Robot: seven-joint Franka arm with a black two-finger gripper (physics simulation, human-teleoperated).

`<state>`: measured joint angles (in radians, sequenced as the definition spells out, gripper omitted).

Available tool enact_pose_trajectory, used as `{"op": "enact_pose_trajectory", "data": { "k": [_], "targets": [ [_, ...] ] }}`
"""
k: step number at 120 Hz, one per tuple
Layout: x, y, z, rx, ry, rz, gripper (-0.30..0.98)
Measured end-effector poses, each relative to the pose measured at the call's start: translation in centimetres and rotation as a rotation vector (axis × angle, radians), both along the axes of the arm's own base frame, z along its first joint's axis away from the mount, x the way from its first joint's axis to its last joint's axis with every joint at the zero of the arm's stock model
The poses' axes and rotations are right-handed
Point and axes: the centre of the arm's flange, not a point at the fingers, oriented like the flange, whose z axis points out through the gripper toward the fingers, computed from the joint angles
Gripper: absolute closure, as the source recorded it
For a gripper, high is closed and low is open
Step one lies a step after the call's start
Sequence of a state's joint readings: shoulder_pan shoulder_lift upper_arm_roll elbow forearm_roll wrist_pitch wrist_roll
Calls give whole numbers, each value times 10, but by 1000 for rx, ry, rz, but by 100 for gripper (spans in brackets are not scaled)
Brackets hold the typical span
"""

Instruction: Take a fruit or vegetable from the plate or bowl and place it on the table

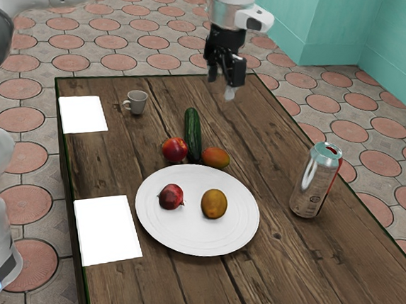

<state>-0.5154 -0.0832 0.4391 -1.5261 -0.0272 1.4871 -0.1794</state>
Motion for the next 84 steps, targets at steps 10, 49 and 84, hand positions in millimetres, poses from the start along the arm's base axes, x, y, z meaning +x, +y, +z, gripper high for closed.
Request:
{"op": "enact_pose_trajectory", "data": {
  "k": [10,49,84],
  "targets": [
    [-13,-54,3,-20,39,13,0],
    [26,-95,-58,2,207,383,0],
    [101,-44,-152,-17,229,955,0]
  ]
}}
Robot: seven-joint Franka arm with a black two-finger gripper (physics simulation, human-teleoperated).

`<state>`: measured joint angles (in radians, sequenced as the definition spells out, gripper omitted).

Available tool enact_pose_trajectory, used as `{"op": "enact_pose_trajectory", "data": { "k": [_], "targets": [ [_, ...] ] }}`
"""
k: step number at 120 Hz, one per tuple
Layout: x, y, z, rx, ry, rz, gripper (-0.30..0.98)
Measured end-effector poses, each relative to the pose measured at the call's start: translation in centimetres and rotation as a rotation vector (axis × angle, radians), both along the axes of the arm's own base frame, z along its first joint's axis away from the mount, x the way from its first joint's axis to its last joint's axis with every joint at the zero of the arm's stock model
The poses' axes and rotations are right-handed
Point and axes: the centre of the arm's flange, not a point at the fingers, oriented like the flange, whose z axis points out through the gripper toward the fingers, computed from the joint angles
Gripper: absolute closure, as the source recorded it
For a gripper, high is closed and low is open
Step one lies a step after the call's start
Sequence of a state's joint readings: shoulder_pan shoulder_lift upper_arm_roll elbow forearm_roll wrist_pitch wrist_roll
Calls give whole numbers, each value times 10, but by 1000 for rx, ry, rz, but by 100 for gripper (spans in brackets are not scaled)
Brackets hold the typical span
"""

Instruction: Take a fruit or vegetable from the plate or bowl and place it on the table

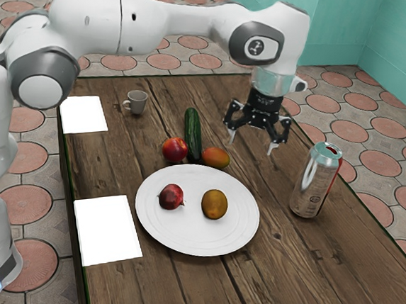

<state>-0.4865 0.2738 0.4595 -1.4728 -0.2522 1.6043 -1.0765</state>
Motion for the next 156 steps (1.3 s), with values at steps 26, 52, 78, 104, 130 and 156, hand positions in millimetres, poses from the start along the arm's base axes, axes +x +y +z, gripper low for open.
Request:
{"op": "enact_pose_trajectory", "data": {
  "k": [26,52,78,104,130,156],
  "targets": [
    [-68,-37,-32,-18,-27,142,0],
    [-102,-73,-41,-2,-73,245,0],
    [-81,31,-43,8,-91,566,0],
    [-84,-6,-40,28,-126,481,0],
    [-91,-5,-63,45,-109,438,0],
    [-99,-29,-67,37,-119,370,0]
  ]
}}
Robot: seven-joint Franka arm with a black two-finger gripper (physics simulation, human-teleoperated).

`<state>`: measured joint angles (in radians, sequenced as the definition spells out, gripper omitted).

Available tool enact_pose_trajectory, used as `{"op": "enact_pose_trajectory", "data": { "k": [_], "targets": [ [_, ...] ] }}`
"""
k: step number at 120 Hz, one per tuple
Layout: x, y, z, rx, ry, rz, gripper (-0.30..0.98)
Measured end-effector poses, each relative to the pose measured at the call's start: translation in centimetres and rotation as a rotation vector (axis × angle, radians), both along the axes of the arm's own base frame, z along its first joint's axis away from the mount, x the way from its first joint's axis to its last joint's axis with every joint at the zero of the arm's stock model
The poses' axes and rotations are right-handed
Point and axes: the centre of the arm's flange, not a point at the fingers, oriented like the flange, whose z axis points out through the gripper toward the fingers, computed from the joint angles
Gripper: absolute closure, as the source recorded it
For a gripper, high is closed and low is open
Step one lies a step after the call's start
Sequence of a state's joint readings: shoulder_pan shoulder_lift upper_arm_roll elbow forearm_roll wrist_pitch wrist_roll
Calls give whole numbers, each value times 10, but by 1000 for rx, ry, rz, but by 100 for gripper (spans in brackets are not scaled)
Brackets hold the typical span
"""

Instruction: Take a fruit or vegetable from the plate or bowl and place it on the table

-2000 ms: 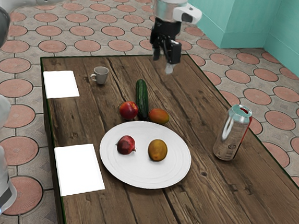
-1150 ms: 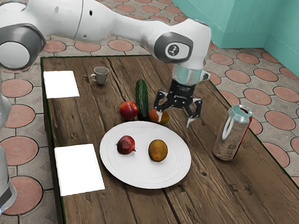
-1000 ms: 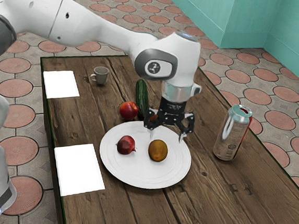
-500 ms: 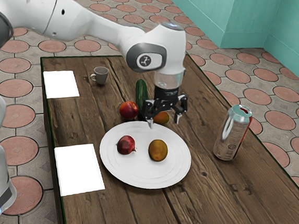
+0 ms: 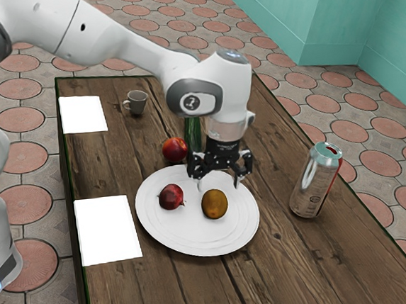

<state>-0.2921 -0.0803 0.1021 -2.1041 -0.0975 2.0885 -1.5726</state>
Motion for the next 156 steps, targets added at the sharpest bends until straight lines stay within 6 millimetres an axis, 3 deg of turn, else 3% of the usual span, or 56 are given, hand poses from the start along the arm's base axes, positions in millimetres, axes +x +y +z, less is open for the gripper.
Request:
{"op": "enact_pose_trajectory", "data": {
  "k": [60,108,131,156],
  "targets": [
    [2,-18,-17,2,14,-57,0],
    [0,-6,-48,-25,63,-17,0],
    [-1,-5,-48,-31,48,-16,0],
    [-4,-20,-46,-32,37,-45,0]
  ]
}}
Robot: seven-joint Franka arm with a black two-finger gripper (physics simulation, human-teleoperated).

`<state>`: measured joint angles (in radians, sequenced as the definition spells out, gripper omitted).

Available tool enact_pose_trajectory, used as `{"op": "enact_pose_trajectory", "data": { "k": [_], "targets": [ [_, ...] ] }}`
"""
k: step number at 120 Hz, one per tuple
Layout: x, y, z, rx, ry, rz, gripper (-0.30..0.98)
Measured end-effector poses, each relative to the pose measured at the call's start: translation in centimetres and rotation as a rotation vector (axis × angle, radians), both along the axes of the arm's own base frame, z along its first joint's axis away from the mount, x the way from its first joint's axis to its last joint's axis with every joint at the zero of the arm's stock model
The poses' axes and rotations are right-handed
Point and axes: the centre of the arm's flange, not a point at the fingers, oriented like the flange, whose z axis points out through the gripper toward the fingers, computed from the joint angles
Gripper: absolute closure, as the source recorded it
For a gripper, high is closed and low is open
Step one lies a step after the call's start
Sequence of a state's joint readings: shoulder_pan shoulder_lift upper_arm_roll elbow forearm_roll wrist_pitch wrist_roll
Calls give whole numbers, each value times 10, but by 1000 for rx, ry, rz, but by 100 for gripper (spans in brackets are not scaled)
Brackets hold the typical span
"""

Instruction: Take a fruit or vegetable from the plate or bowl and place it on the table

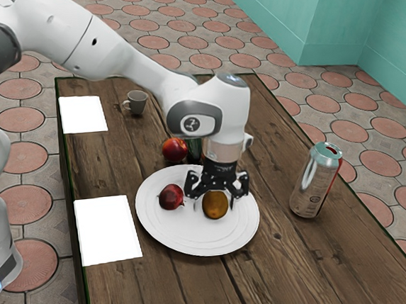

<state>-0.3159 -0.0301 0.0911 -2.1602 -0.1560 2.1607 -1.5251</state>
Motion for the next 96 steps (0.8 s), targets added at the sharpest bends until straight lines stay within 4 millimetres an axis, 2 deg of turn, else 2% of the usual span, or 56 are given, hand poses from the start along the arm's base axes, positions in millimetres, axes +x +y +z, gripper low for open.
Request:
{"op": "enact_pose_trajectory", "data": {
  "k": [5,22,46,58,68,74,81,96],
  "targets": [
    [-1,-4,0,0,-1,-7,1],
    [-3,-11,-1,7,2,-10,28],
    [-1,-4,4,38,-9,16,30],
    [11,-2,34,96,-74,-3,32],
    [30,-5,91,152,-157,-26,32],
    [36,-2,112,181,-175,-33,32],
    [43,6,120,220,-170,-38,32],
    [52,31,122,297,-144,-62,32]
  ]
}}
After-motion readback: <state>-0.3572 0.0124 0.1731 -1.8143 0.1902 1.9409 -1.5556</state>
